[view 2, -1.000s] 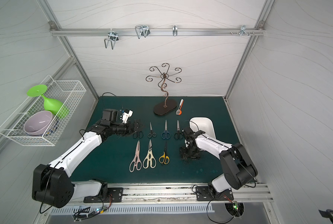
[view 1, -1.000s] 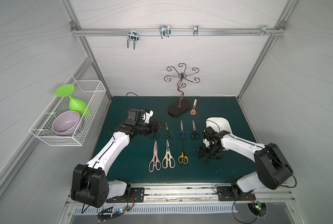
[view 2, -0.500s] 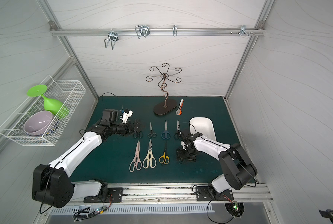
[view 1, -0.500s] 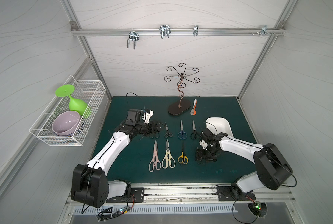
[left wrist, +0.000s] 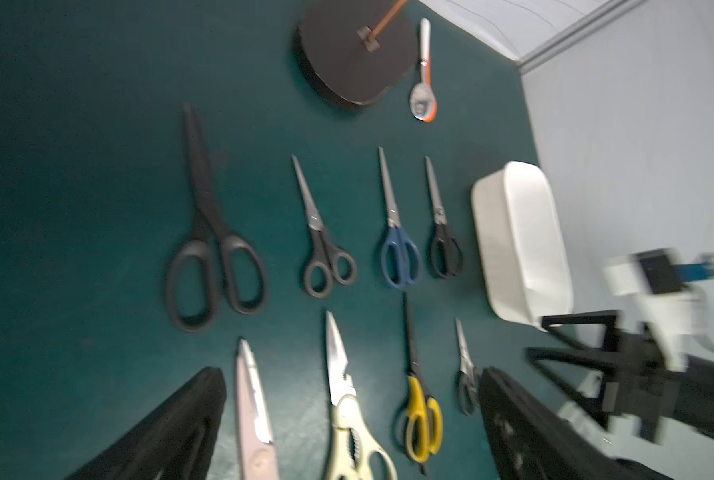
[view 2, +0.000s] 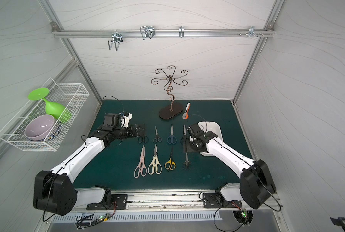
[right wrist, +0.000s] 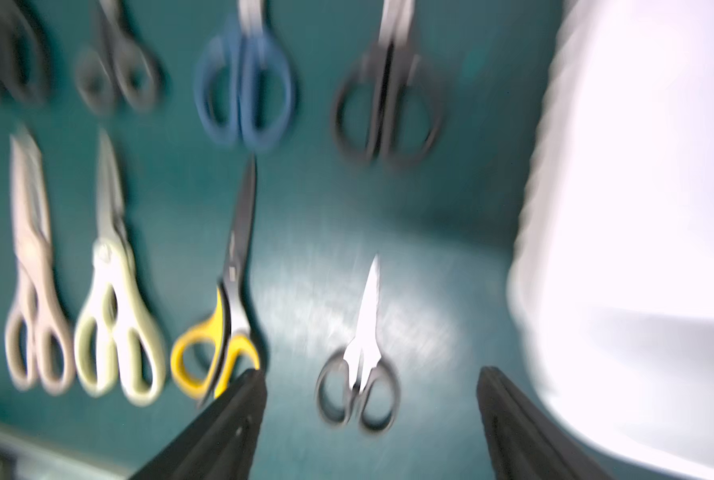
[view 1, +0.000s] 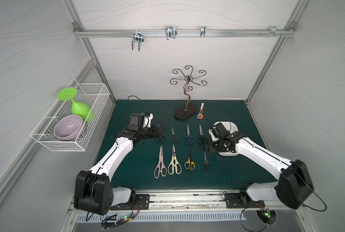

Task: Take the scissors out of the storage box
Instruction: Adjust the scissors at the center of the board, then reset both arms

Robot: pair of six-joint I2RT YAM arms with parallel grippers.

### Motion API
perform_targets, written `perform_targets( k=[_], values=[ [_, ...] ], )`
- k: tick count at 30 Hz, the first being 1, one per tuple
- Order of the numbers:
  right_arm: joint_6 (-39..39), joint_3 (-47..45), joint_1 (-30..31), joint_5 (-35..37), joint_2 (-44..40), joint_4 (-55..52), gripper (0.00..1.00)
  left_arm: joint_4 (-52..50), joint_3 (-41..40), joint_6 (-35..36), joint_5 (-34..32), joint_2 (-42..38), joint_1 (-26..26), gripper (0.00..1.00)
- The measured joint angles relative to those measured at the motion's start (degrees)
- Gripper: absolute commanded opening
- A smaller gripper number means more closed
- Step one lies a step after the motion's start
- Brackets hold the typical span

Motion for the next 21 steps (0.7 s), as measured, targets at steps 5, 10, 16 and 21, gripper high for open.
perform_targets(
  k=[5, 10, 16, 21],
  values=[
    [-9.90, -6.51, -10.62, 6.45, -3.63, 17.44, 0.85, 9.42, -8.07, 7.26, -13.86, -1.11, 1.60, 0.99],
    [-15.34, -13.90, -23.37, 7.23, -0.90, 32.24, 0.84, 22.29, -16.57, 13.42, -24.37, -0.55, 4.59, 0.99],
    [-18.99, -27.91, -29.44, 6.08, 4.28, 54.66, 0.84, 36.17, -24.81, 15.30, -27.61, 5.31, 9.55, 0.99],
    [-21.55, -28.52, -29.57, 4.61, 5.68, 63.43, 0.84, 44.41, -25.53, 15.17, -25.79, 8.81, 11.61, 0.99]
  ],
)
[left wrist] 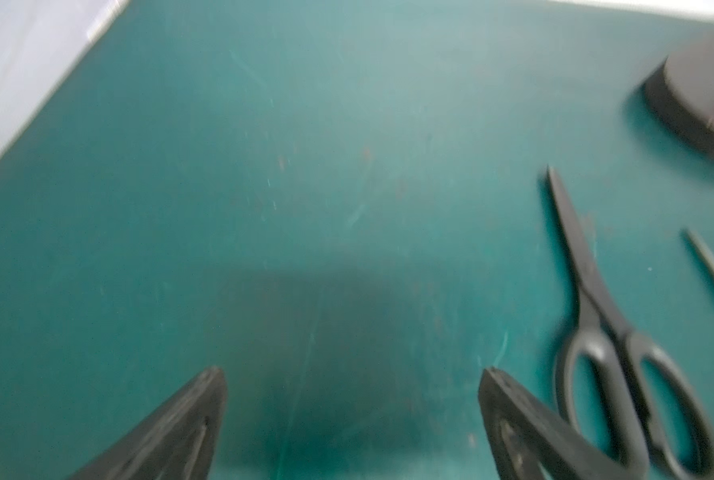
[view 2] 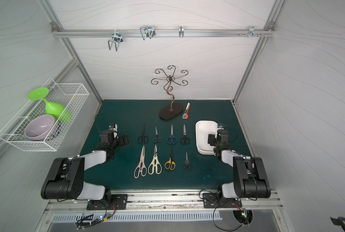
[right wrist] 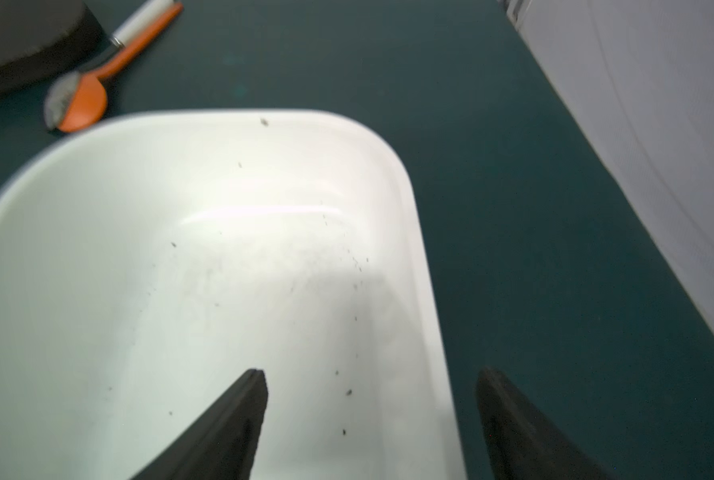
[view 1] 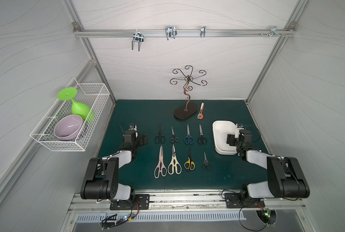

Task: Take the scissors out of the storage box
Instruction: Reset both arms

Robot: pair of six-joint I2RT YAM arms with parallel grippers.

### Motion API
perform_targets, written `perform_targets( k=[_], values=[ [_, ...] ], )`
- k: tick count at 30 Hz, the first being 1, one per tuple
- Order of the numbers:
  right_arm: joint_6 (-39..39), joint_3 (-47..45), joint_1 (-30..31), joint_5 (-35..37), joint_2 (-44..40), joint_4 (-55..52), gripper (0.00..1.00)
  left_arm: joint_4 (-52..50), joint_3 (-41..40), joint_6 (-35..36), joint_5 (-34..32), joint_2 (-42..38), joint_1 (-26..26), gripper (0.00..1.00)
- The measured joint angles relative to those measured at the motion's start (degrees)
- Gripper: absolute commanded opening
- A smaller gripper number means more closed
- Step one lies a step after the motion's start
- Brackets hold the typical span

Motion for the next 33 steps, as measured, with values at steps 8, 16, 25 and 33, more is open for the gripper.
perform_targets(
  k=[8, 16, 25, 33],
  values=[
    [0.09, -1.14, 0.09, -6.82, -0.50, 5.81, 0.91, 14.99, -2.80, 0.13, 0.63, 5.64, 0.76, 0.99],
    [-0.92, -2.67, 2.62, -9.88, 8.44, 18.21, 0.99, 18.49, -3.58, 0.17, 1.07, 6.05, 0.76, 1.00],
    [-0.81, -0.07, 1.38, -13.94, 8.87, 17.05, 0.99, 18.95, -3.58, 0.17, 1.07, 6.05, 0.76, 1.00],
    [-0.66, 0.07, 1.11, -14.86, 8.87, 16.65, 0.99, 18.97, -3.58, 0.20, 1.07, 6.05, 0.76, 1.00]
  ],
)
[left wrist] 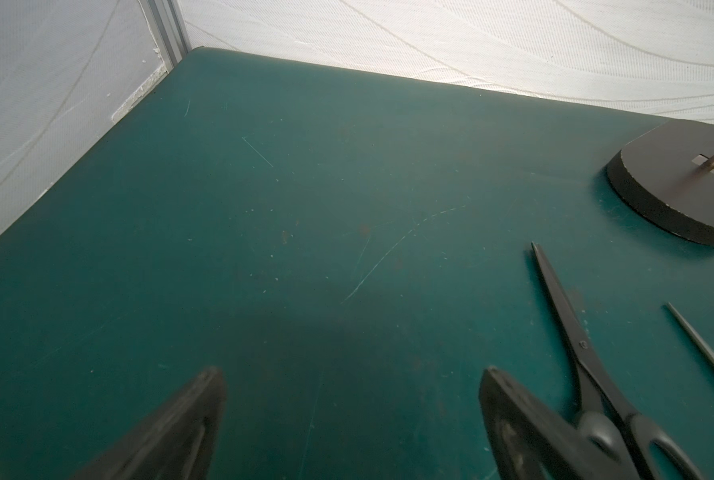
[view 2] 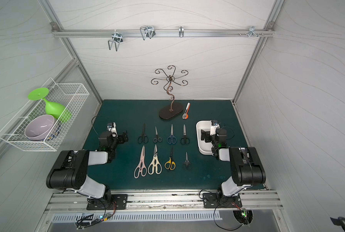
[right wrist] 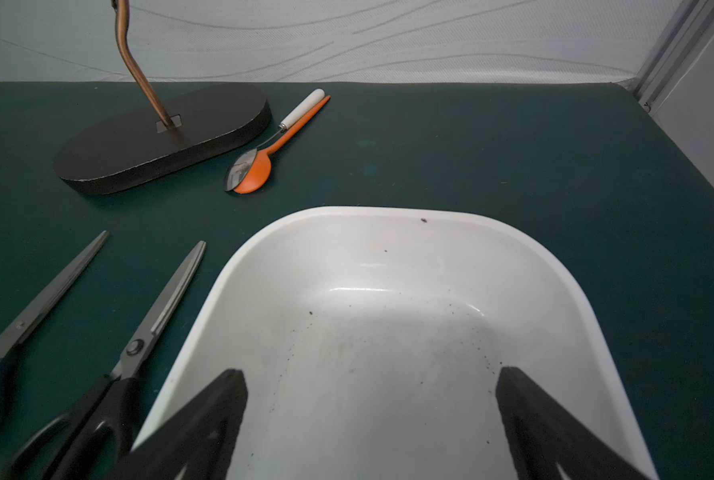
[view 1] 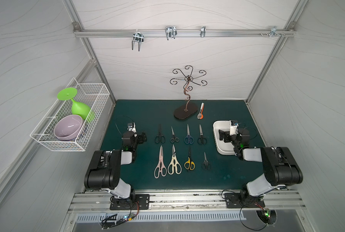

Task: Take the scissors out of the storage box
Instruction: Reset both arms

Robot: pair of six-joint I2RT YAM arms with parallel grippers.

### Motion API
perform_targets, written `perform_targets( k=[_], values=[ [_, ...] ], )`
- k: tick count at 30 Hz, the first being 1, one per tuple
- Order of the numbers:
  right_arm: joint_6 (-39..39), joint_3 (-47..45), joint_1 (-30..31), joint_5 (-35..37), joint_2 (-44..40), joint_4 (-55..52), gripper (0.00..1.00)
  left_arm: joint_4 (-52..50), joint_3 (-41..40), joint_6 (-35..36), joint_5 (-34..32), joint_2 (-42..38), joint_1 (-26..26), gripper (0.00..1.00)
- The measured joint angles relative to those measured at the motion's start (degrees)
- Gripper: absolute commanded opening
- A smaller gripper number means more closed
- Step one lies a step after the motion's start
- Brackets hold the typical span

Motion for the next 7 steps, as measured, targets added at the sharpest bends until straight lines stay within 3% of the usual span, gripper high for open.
perform_targets(
  k=[7],
  values=[
    [0.00, 0.04, 0.00, -0.17, 0.59, -0.24, 0.99, -0.02, 0.00, 0.00, 0.00, 0.00, -0.02, 1.00]
  ],
)
